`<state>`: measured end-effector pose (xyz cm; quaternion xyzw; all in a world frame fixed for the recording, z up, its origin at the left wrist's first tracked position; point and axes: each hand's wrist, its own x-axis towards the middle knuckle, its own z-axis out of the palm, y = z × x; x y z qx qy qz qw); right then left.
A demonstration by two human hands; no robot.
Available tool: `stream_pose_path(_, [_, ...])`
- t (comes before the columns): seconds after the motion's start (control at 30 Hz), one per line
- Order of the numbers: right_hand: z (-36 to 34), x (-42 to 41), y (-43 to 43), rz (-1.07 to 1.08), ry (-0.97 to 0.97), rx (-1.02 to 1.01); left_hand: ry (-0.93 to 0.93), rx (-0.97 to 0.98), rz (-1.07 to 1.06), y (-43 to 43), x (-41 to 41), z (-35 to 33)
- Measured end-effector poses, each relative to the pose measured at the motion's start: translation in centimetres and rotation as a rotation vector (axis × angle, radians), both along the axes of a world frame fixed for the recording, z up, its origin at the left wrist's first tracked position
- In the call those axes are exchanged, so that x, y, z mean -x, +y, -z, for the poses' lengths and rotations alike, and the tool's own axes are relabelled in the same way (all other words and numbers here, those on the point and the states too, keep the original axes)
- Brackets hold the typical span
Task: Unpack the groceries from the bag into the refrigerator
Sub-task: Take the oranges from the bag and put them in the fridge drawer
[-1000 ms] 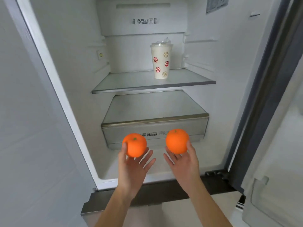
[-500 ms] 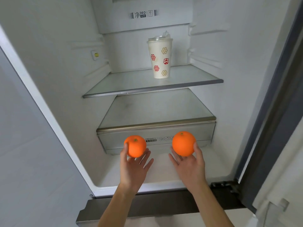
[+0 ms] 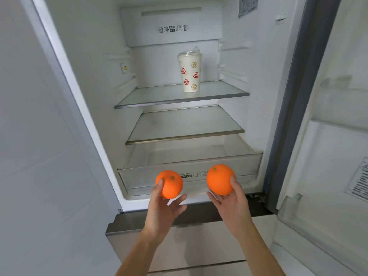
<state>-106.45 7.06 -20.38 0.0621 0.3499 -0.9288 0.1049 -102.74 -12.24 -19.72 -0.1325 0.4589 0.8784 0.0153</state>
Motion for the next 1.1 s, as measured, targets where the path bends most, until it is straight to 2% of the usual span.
stream_pose_path(0.2, [-0.3,-6.7,0.3,-0.051,0.034,-0.077,0.010,0.069,0.017,0.1,-6.5,-0.3])
stream_pose_path(0.33, [-1.5,-9.9,0.8,-0.031,0.029,-0.259,0.000,0.162,0.049,-0.5,-10.2,-0.9])
stream_pose_path(0.47, [-3.6,-11.6,1.6,0.002,0.105,-0.561,0.050,0.469,0.016,-2.6,-12.6,-3.1])
stream_pose_path(0.63, [-8.7,-12.3,1.1,-0.041,0.337,-0.876,0.163,0.837,-0.069,-5.4,-13.3,-7.6])
stream_pose_path(0.73, [-11.6,-10.0,-0.4,-0.045,0.418,-1.030,0.209,0.990,-0.100,-6.8,-12.0,-10.2])
stream_pose_path(0.83, [-13.2,-5.3,-2.4,-0.107,0.477,-1.150,0.217,1.276,-0.100,-8.4,-9.3,-12.4])
stream_pose_path(0.93, [-13.8,0.0,-5.1,-0.241,0.508,-1.274,0.222,1.460,-0.001,-9.8,-5.7,-13.5])
stream_pose_path(1.1, [-12.8,7.7,-8.7,-0.555,0.618,-1.591,0.183,1.791,0.140,-11.2,1.9,-13.2])
